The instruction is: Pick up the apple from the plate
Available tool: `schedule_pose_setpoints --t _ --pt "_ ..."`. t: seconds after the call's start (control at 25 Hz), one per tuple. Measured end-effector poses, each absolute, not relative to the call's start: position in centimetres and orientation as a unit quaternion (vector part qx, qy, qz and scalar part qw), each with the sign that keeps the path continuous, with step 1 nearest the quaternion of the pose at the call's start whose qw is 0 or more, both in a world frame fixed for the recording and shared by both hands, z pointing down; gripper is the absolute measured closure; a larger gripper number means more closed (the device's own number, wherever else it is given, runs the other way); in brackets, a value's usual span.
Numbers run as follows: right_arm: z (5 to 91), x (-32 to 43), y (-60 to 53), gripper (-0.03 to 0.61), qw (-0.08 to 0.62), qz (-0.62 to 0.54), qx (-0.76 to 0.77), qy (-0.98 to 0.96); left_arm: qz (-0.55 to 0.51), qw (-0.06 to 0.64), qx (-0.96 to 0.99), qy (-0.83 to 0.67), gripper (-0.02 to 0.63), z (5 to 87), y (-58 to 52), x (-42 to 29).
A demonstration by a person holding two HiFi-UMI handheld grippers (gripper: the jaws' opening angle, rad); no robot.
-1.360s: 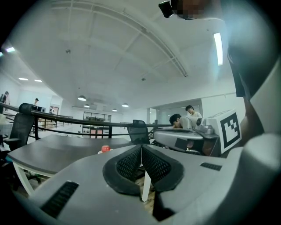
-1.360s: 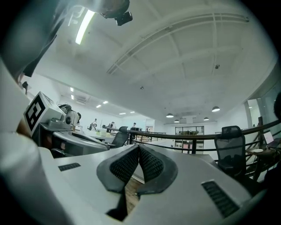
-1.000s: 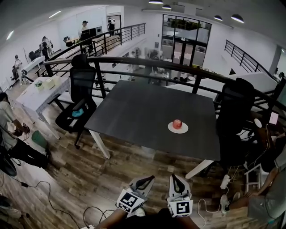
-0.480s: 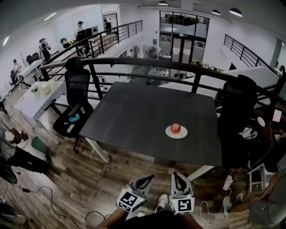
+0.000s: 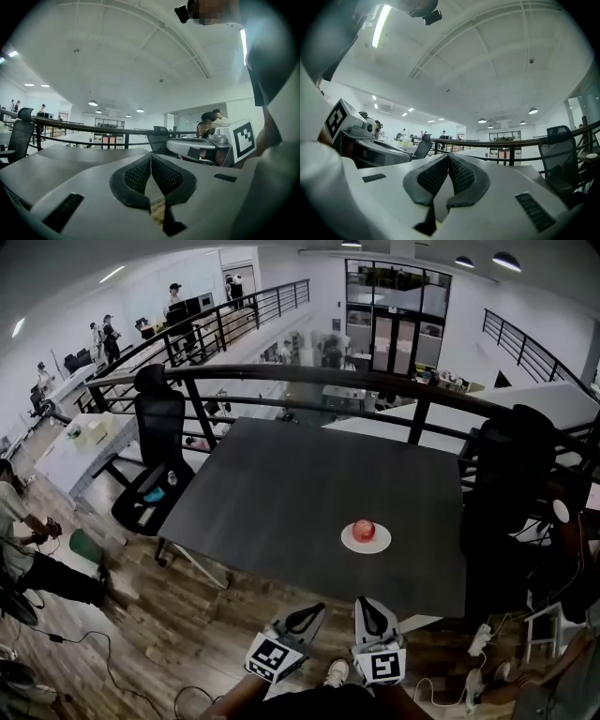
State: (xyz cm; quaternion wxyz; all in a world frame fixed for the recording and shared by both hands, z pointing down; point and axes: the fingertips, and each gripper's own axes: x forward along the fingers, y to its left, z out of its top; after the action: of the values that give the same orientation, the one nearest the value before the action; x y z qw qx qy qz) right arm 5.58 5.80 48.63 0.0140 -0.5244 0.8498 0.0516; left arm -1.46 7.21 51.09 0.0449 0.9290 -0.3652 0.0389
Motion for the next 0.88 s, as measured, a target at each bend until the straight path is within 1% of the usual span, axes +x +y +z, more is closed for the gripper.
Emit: schedule_pose_setpoints --t 0.36,0.56,0.88 --pt "48.9 8.0 0.7 0.554 0.011 0.049 -0.498 0.866 0.06 0.055 0.908 -0.411 0.586 52.1 1.9 0.3" --pt "48.1 8.2 -1.5 0.554 0.021 0.065 -0.493 0.867 0.056 0.068 0.909 -0.408 0.586 53.1 0.0 1.2" --pt "49.2 8.6 -6.8 0.554 0.009 0.048 -0.522 0.851 0.056 0.065 0.919 -0.384 0.586 53.1 -5.5 1.0"
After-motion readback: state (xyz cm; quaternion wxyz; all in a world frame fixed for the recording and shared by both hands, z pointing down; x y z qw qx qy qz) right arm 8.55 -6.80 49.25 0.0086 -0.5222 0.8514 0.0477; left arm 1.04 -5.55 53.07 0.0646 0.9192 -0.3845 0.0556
